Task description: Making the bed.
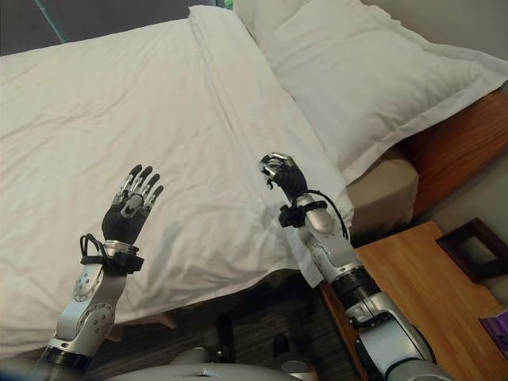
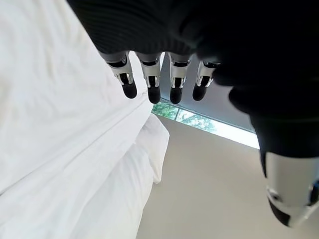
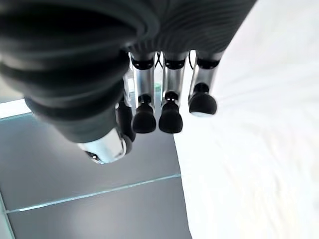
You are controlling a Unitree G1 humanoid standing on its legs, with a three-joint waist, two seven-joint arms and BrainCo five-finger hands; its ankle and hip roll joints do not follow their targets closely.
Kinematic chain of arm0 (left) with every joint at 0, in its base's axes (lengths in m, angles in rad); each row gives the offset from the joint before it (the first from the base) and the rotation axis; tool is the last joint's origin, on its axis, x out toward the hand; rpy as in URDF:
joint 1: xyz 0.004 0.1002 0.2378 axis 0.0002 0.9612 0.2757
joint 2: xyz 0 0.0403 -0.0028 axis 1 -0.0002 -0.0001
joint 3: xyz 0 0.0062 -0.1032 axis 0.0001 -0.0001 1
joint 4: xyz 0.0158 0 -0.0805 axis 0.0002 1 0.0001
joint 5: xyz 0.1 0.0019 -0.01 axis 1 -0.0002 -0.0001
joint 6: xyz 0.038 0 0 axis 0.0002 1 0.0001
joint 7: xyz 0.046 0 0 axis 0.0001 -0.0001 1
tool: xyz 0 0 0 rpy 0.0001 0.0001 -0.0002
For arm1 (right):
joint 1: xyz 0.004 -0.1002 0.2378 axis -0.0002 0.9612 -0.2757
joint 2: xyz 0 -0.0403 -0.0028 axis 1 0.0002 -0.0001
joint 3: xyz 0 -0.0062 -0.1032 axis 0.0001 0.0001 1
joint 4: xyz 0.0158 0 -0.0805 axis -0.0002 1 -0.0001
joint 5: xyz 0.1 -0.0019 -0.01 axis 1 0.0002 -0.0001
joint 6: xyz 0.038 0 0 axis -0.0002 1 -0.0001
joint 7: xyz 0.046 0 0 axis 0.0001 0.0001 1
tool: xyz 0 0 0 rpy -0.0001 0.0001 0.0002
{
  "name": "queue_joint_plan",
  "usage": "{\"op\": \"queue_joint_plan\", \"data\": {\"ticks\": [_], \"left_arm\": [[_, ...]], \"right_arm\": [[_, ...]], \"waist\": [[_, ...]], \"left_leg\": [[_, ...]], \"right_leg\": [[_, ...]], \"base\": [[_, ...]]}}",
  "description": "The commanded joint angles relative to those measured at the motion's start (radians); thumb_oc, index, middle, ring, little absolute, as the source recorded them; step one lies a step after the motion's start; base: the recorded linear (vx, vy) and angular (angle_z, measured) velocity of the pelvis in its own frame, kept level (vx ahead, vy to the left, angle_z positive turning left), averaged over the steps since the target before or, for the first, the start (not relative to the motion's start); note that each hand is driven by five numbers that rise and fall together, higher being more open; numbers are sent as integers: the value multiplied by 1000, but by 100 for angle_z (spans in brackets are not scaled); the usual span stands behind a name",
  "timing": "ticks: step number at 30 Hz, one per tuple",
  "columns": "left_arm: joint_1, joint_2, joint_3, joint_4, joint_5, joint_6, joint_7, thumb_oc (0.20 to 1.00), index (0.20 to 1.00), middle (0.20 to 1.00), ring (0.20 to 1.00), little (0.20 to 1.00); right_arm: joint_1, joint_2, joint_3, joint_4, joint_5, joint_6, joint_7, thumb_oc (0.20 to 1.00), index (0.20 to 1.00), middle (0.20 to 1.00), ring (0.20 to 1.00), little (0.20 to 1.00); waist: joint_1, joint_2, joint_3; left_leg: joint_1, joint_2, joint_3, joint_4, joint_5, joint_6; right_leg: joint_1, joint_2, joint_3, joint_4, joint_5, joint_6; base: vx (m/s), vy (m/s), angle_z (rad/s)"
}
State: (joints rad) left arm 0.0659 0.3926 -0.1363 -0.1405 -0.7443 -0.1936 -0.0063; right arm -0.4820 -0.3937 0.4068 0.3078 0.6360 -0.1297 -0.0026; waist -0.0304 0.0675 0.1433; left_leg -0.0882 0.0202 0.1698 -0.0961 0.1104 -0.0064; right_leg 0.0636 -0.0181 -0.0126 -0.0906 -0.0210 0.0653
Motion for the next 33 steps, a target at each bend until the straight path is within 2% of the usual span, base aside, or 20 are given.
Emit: {"op": "queue_joint_plan", "data": {"ticks": [1,2,4,5,6,7,8,9,11,14,16,20,24,25,27,28,33], "left_arm": [[-96,37,-21,5,-46,-67,-10,1000,1000,1000,1000,1000],[-98,37,-20,5,-46,-67,-10,1000,1000,1000,1000,1000],[-110,50,-29,6,-62,-75,-19,1000,1000,1000,1000,1000],[-111,50,-29,6,-62,-75,-19,1000,1000,1000,1000,1000],[-114,47,-36,15,-65,-74,-22,1000,1000,1000,1000,1000],[-114,47,-36,16,-65,-74,-22,1000,1000,1000,1000,1000],[-120,48,-43,19,-62,-76,-25,1000,1000,1000,1000,1000],[-120,48,-43,19,-62,-76,-25,1000,1000,1000,1000,1000],[-126,51,-45,0,-52,-78,-33,1000,1000,1000,1000,1000],[-123,49,-39,-8,-44,-81,-33,1000,1000,1000,1000,1000],[-105,45,-24,-6,-38,-81,-39,1000,1000,1000,1000,1000],[-57,30,24,18,-27,-73,-43,1000,1000,1000,1000,1000],[-38,17,38,32,-27,-70,-48,1000,1000,1000,1000,1000],[-26,7,52,34,-24,-64,-51,1000,1000,1000,1000,1000],[-20,4,55,40,-25,-62,-51,1000,1000,1000,1000,1000],[-12,-5,65,42,-30,-61,-51,1000,1000,1000,1000,1000],[-9,-11,73,47,-36,-62,-51,1000,1000,1000,1000,1000]], "right_arm": [[-214,33,-12,206,6,-13,-27,200,200,200,200,200],[-217,33,-12,208,7,-14,-26,200,200,200,200,200],[-301,31,-18,396,40,9,-26,200,200,200,200,200],[-304,31,-18,399,41,8,-25,200,200,200,200,200],[-332,42,-33,530,57,27,-23,200,200,200,200,200],[-334,42,-33,533,57,26,-21,200,200,200,200,200],[-350,55,-49,654,77,41,-15,200,200,200,200,200],[-352,55,-49,657,77,40,-14,200,200,200,200,200],[-348,52,-100,792,89,55,-17,200,200,200,200,200],[-319,51,-121,835,81,57,-10,200,200,200,200,200],[-261,32,-155,863,82,56,-2,200,200,200,200,200],[-58,-28,-297,926,141,50,12,200,200,200,200,200],[83,-32,-387,923,189,39,26,200,200,200,200,200],[166,-28,-451,921,229,28,40,200,200,200,200,200],[200,-28,-488,925,256,24,42,200,200,200,200,200],[261,-26,-547,943,290,21,47,200,200,200,200,200],[345,-19,-614,992,303,22,51,200,200,200,200,200]], "waist": [[28,-18,13],[29,-19,13],[44,-4,21],[44,-4,21],[53,8,20],[54,8,20],[63,21,19],[63,21,19],[68,44,23],[66,53,23],[56,59,24],[28,59,22],[5,50,18],[-18,47,17],[-24,46,14],[-43,43,14],[-68,44,7]], "left_leg": [[85,-29,8,9,-85,-23],[84,-29,8,9,-85,-22],[67,-32,11,9,-77,-24],[66,-32,12,9,-77,-24],[61,-34,13,9,-73,-25],[60,-34,14,9,-74,-25],[58,-34,13,9,-71,-26],[58,-34,13,9,-71,-26],[54,-37,12,9,-69,-27],[53,-39,10,9,-69,-28],[56,-38,8,9,-71,-28],[67,-35,10,9,-82,-27],[75,-33,19,9,-91,-26],[79,-32,25,9,-96,-25],[81,-31,28,9,-99,-24],[83,-30,33,9,-104,-24],[94,-29,47,9,-112,-23]], "right_leg": [[-122,-11,-1,3,94,33],[-123,-11,-1,3,94,33],[-144,-13,3,3,103,36],[-145,-13,3,3,103,36],[-152,-13,5,3,106,37],[-152,-13,6,3,106,37],[-154,-12,6,3,106,37],[-155,-12,6,3,106,37],[-159,-14,3,3,104,38],[-160,-15,2,3,103,38],[-156,-15,0,3,99,37],[-146,-13,0,3,89,38],[-143,-10,5,3,85,39],[-141,-9,11,3,82,40],[-141,-8,13,3,80,40],[-141,-8,19,3,79,42],[-140,-5,33,3,75,43]], "base": [[-57,-15,13],[-78,-19,16],[-45,-7,12],[0,0,0],[6,1,-4],[20,-4,-4],[0,0,0],[0,0,0],[0,0,0],[0,0,0],[24,-4,2],[47,-13,7],[44,-6,2],[39,1,-7],[37,0,-7],[34,0,-13],[23,9,-15]]}}
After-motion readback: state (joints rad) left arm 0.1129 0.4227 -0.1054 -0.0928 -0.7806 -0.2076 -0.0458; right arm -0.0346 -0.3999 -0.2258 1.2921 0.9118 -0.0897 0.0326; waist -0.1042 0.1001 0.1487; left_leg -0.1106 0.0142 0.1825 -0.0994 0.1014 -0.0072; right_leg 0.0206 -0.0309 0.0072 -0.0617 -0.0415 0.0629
